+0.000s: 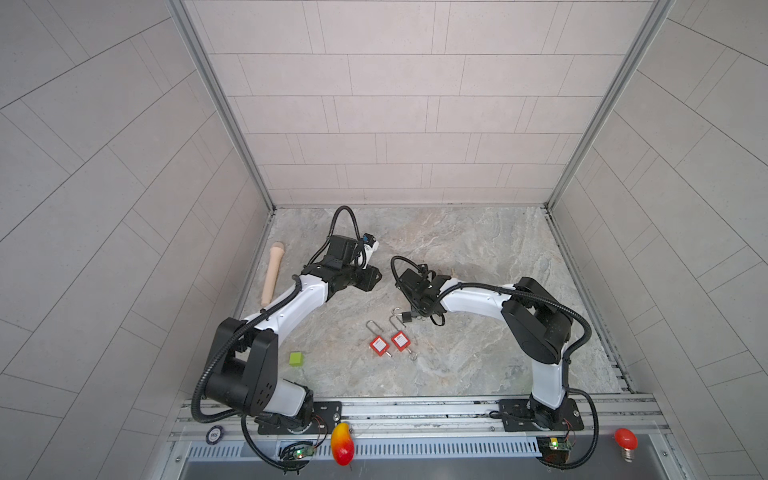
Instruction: Lock with the key
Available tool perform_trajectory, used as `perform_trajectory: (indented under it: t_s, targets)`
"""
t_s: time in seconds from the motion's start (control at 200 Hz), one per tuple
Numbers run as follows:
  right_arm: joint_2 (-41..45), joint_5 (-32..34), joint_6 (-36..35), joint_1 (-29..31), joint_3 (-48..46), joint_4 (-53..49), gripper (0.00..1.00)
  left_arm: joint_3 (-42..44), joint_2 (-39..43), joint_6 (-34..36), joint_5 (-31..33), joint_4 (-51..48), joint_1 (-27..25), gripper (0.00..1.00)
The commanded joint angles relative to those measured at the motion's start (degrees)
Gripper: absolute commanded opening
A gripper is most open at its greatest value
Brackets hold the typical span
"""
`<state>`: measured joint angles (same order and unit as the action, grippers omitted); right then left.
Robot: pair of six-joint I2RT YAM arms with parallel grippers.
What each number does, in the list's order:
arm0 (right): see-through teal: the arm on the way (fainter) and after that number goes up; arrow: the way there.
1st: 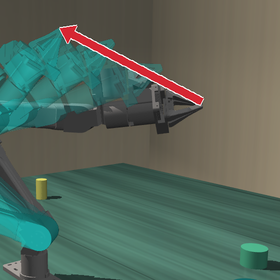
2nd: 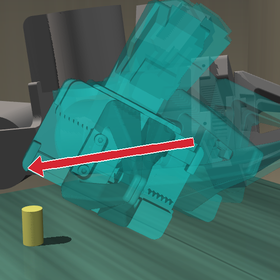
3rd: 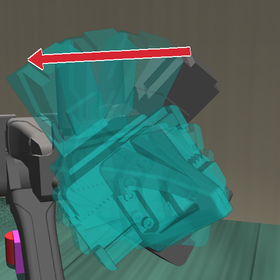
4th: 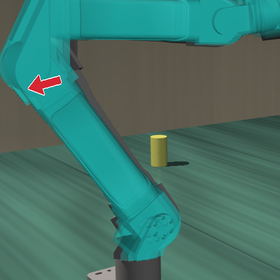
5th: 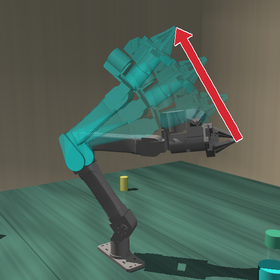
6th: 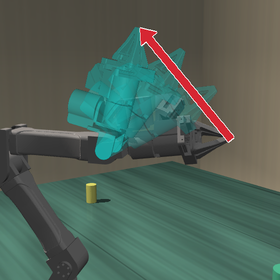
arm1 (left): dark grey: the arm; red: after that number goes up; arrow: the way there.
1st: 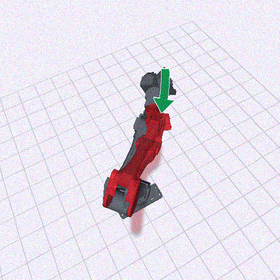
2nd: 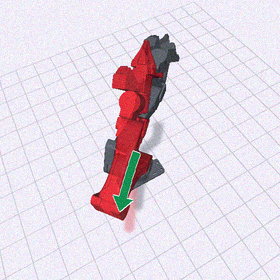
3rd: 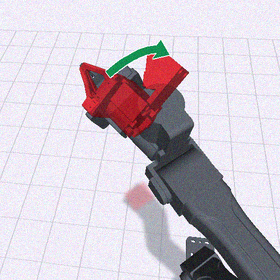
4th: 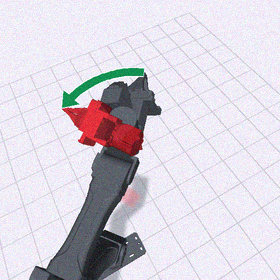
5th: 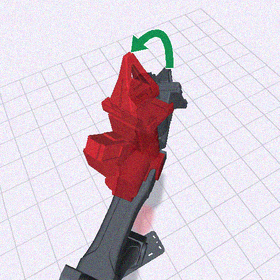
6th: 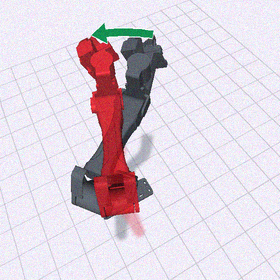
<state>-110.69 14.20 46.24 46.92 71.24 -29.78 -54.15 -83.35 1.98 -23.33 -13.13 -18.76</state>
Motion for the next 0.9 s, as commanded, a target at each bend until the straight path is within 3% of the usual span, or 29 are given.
perform_trajectory:
  t_s: [0.0,0.175,0.41,0.896]
  targets:
    - [1.67,0.07,-1.4,-0.25,-2.88,-3.07,0.61,-1.88,-1.07,0.74,0.22,0.42,-0.04,0.46]
    - [2.21,-1.02,-5.56,-0.72,-3.46,-4.45,0.57,-2.78,-2.24,0.51,-0.42,0.95,-0.04,0.46]
    - [1.01,-8.31,-11.96,-2.57,-2.43,-2.98,0.52,-3.51,-3.57,-0.04,-1.28,1.77,-0.04,0.46]
    - [-0.35,-14.1,-13.88,-3.55,-4.0,-2.65,0.44,-3.73,-4.74,-0.84,-1.63,3.3,-0.04,0.46]
